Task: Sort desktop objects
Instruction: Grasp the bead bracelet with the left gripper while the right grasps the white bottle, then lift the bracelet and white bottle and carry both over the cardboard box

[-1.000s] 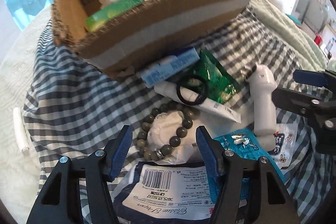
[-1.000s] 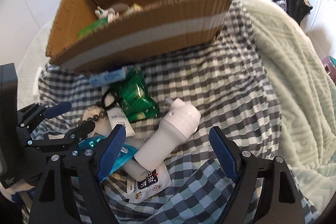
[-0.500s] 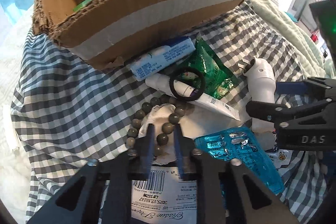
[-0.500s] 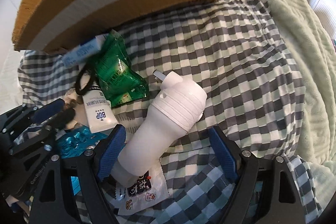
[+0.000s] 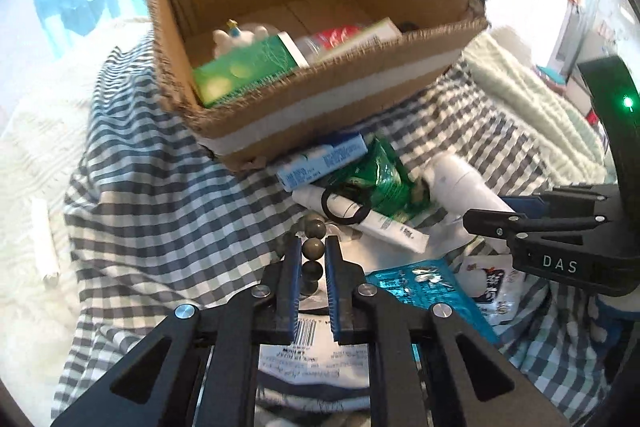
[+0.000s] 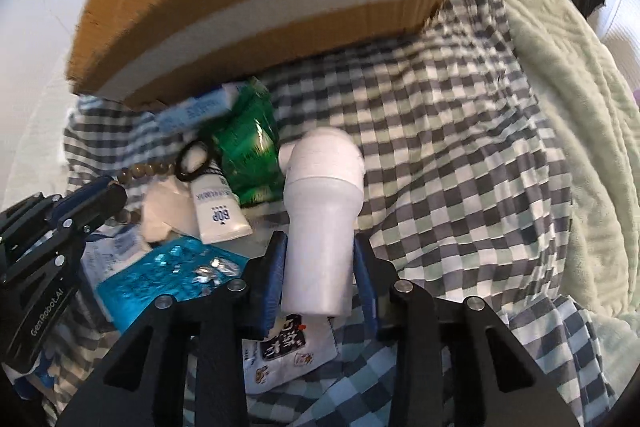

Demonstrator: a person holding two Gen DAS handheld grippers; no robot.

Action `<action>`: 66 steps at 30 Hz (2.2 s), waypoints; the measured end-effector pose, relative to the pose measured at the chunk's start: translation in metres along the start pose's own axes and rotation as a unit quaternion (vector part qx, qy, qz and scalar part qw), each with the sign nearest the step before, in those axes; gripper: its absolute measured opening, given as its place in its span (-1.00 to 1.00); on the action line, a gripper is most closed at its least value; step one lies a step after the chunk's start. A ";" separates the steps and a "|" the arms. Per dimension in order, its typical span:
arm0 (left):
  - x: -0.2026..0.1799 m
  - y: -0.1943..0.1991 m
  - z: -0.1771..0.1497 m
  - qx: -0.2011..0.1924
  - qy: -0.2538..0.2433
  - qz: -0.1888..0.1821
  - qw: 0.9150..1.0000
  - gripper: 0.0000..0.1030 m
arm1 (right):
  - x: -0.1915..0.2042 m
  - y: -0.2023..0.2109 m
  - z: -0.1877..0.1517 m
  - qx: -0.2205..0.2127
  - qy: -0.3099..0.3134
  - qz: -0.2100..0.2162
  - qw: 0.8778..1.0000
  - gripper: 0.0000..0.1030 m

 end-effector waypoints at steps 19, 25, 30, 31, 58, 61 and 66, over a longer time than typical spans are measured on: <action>0.002 0.075 0.023 -0.078 0.039 0.004 0.996 -0.78 | 0.020 0.082 0.017 -0.141 0.014 0.020 0.990 -0.39; 0.009 0.097 0.044 -0.110 0.055 0.007 0.992 -0.78 | 0.028 0.107 0.025 -0.174 0.023 0.022 0.984 -0.39; 0.012 0.116 0.066 -0.141 0.064 0.009 0.988 -0.78 | 0.035 0.131 0.037 -0.209 0.036 0.022 0.977 -0.39; 0.012 0.120 0.070 -0.147 0.066 0.009 0.987 -0.78 | 0.036 0.137 0.041 -0.218 0.039 0.023 0.975 -0.39; 0.033 0.165 0.171 -0.272 0.087 0.012 0.958 -0.78 | 0.067 0.251 0.146 -0.398 0.089 0.032 0.913 -0.39; 0.033 0.160 0.178 -0.275 0.085 0.012 0.958 -0.78 | 0.073 0.251 0.158 -0.405 0.096 0.032 0.908 -0.39; 0.034 0.151 0.189 -0.280 0.079 0.013 0.957 -0.78 | 0.076 0.248 0.170 -0.415 0.103 0.034 0.904 -0.39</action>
Point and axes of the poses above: each gripper's, at about its wrist camera, not at the fingertips, and y roughly against the way its jaws point, x to its left, z to its top, the point moved 8 cm from there along -y, roughly the way its jaws point, and after that the axes turned 11 degrees about -x, right-handed, at the moved point
